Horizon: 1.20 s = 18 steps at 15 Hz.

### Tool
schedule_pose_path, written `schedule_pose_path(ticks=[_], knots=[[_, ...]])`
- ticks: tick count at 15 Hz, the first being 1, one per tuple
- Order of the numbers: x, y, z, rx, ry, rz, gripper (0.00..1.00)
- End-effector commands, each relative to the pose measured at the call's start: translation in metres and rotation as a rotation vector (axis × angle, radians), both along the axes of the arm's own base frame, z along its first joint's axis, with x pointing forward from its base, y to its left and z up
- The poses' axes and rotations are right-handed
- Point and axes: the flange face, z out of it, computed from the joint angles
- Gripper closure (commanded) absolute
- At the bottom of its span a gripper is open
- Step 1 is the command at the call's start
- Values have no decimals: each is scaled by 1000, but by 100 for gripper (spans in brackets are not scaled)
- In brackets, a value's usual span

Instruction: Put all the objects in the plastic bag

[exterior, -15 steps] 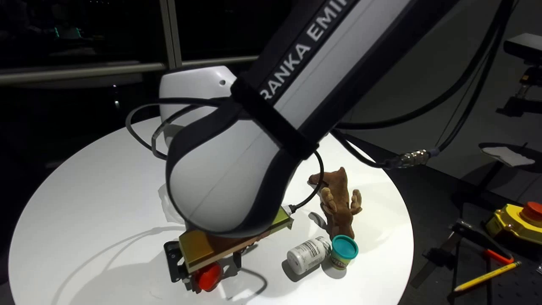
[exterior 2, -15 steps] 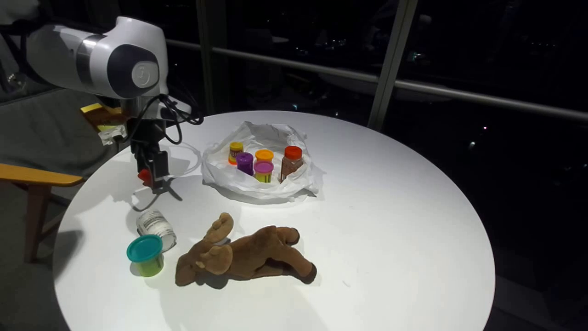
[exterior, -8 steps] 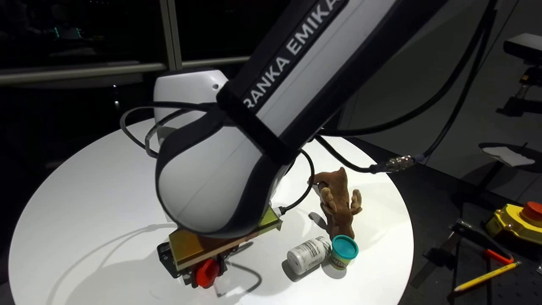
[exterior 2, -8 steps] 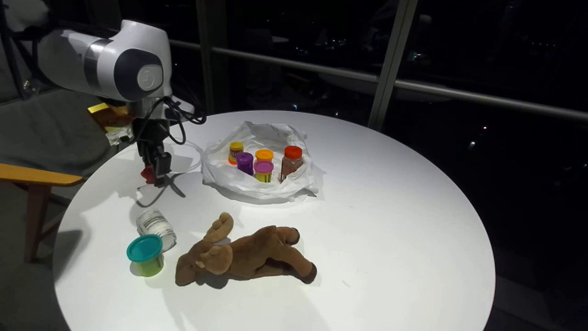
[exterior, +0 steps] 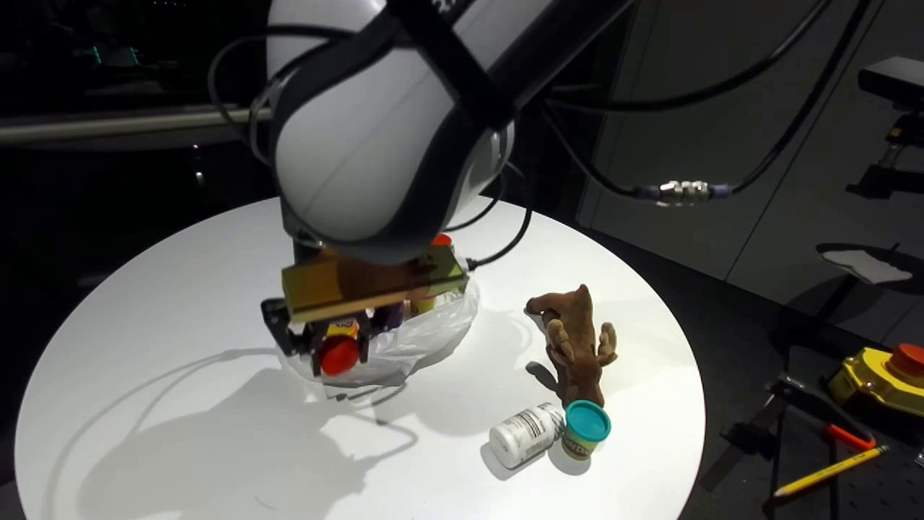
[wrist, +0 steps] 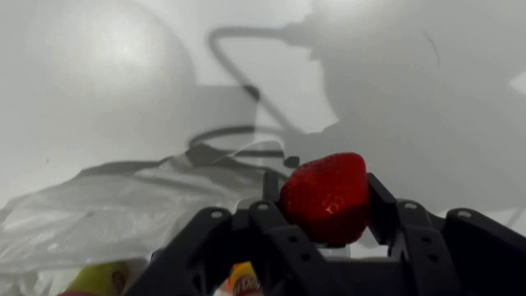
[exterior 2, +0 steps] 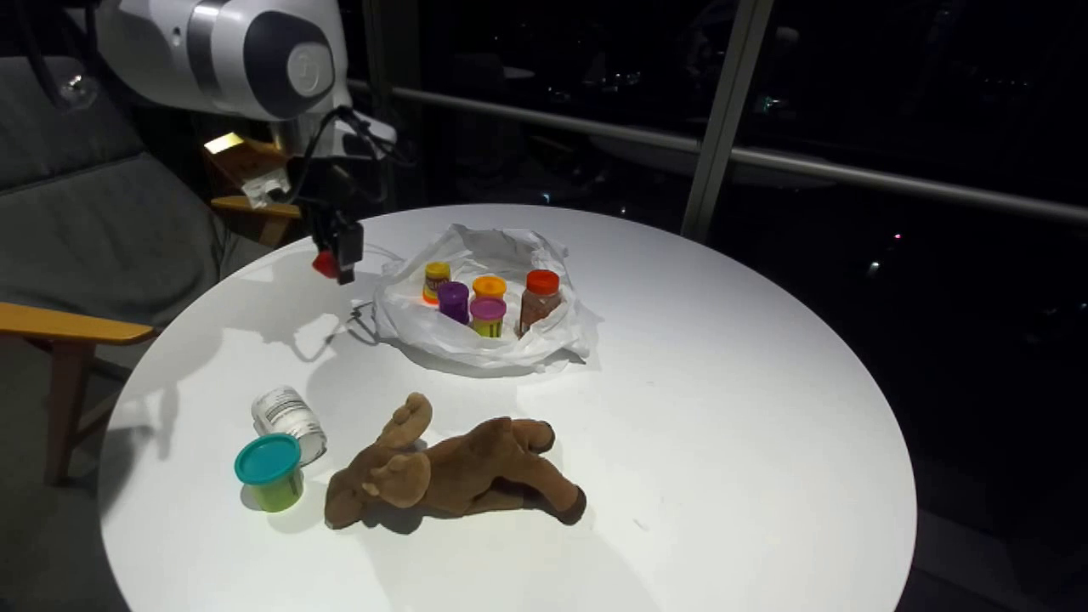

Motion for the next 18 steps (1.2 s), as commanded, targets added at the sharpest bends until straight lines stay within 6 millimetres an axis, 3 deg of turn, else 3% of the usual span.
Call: schedule_pose_path(ticks=[1,5,9,13,17,18], knots=[[43,-37,51,-60,-146,-64,74],[89,-83,58,-89,-216,-145,74],[110,-110,30,-100,-191,-181,74],[122,-112,5,-99,-173,-187,74],[129,-97,1,-80,-184,-172,74],[129,-92,1,-75,-186,-163,24]])
